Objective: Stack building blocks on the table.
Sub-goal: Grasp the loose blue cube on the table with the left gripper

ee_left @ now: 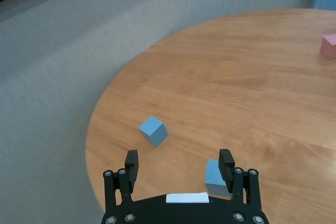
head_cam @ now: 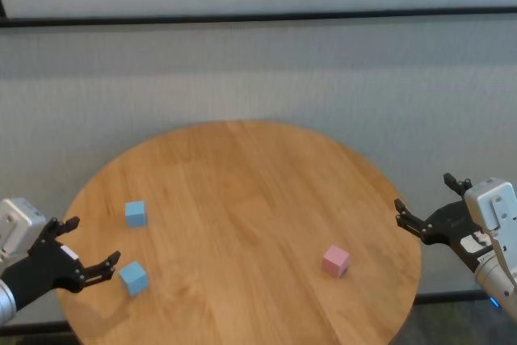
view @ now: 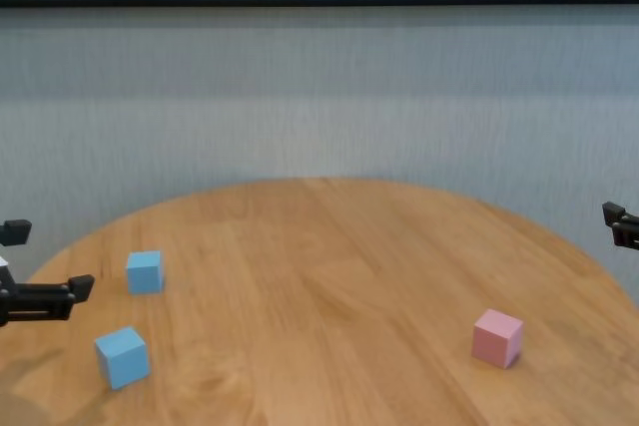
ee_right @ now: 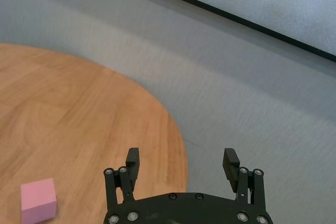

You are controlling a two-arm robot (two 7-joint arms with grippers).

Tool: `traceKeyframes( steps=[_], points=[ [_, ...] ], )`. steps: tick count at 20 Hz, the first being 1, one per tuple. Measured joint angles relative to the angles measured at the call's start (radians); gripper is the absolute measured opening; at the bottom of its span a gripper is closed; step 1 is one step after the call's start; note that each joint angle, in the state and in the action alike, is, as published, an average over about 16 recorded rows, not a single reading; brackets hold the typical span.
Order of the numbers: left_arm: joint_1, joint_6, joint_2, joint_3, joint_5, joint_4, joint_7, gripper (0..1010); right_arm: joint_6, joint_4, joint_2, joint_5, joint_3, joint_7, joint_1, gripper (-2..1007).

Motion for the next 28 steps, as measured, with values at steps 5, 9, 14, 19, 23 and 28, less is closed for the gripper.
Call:
traceKeyframes(
  steps=[5,9,14,19,23,28],
  points=[
    [-0.018,0.004,-0.017,0.001,0.019,0.027,-0.013,1002,0.0,0.0,0.0,0.0,0.0,0.0,0.0,1001],
    [-0.033,0.015,-0.031,0.001,0.028,0.05,-0.028,1002,0.0,0.0,0.0,0.0,0.0,0.0,0.0,1001],
    [-0.051,0.032,-0.044,0.002,0.029,0.078,-0.061,1002,0.0,0.0,0.0,0.0,0.0,0.0,0.0,1001],
    [-0.067,0.047,-0.054,0.004,0.02,0.1,-0.109,1002,0.0,0.0,0.0,0.0,0.0,0.0,0.0,1001],
    [-0.078,0.05,-0.058,0.006,0.008,0.114,-0.16,1002,0.0,0.0,0.0,0.0,0.0,0.0,0.0,1001],
    [-0.092,0.05,-0.059,0.013,-0.011,0.13,-0.234,1002,0.0,0.0,0.0,0.0,0.0,0.0,0.0,1001]
  ],
)
